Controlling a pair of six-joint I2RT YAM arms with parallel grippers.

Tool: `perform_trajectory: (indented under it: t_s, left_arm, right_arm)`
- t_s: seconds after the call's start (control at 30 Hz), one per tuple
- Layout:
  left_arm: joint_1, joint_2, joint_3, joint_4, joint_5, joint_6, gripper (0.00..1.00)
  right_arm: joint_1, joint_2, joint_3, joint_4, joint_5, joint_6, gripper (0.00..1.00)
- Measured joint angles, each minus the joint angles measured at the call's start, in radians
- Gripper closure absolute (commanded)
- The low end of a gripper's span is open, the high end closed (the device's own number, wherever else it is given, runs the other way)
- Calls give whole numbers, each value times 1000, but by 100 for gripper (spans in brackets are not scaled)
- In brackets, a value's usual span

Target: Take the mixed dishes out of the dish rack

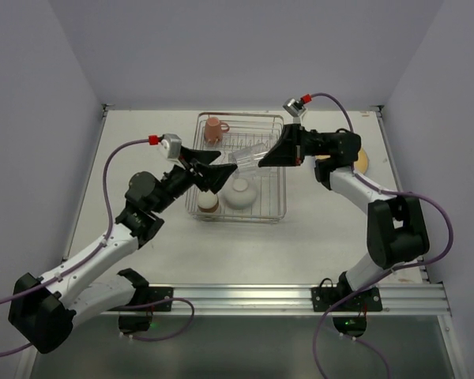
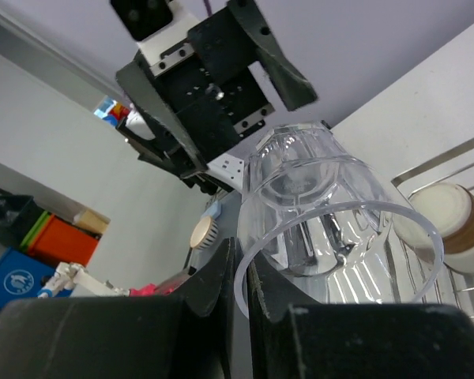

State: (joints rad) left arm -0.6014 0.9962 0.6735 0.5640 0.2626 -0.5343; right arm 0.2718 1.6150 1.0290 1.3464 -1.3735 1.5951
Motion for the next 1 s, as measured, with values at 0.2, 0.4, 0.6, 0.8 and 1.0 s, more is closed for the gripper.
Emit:
perform_trajectory:
  t_s: [0.2, 0.4, 0.6, 0.8, 1.0]
  left_arm:
    - [0, -78, 0, -30, -60, 55, 4]
    - [0, -120, 0, -80, -106, 89, 1]
    - [0, -131, 0, -113, -130, 112, 1]
    - [0, -130, 0, -136, -145, 126, 0]
    - [0, -130, 0, -148, -167, 135, 0]
  right_arm:
    - [-33, 23, 0, -18, 21, 17, 100]
    - [-34, 22, 0, -20, 29, -26, 100]
    - [-34, -24, -1, -223, 75, -249, 100]
    - [-23, -192, 82, -909, 360, -743, 100]
    - [-16, -267, 148, -1282, 655, -964, 100]
